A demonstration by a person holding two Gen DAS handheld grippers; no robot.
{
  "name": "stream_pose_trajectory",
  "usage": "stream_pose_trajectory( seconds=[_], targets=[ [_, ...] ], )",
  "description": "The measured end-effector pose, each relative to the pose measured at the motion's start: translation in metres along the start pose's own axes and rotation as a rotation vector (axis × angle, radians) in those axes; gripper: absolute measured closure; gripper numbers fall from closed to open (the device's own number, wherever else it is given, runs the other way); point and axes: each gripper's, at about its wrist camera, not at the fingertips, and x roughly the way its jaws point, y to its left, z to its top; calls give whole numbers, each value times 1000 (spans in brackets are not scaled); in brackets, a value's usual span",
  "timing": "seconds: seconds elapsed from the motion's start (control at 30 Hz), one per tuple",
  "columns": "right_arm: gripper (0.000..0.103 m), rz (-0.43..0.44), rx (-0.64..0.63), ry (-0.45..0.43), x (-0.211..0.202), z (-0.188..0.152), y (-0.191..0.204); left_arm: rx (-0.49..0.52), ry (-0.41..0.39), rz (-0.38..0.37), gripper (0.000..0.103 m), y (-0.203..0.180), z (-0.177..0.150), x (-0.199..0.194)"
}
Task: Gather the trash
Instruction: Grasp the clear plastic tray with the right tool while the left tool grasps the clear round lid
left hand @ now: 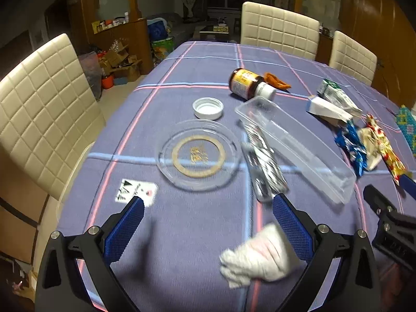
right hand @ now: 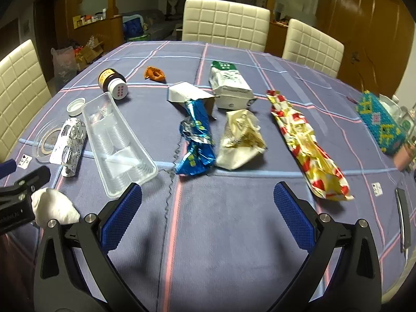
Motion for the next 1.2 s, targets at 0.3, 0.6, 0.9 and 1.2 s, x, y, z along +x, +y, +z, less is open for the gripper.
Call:
stream_pose_trajectory(
  seconds=[0.3,0.6,0.9,1.2],
  targets=[
    [6,81,-97,-10,8,9,34,-68,45,8,6,28,9,18],
    [27,137,-148,42,24,16,66,-91,80,-16,6,38,28,40],
    [22,168,-126,81,38,23,76,-30,84,-109,7,31,33,45],
    [29,180,-142,73,42,27,81,56,89,-53,7,14,39,55]
  ],
)
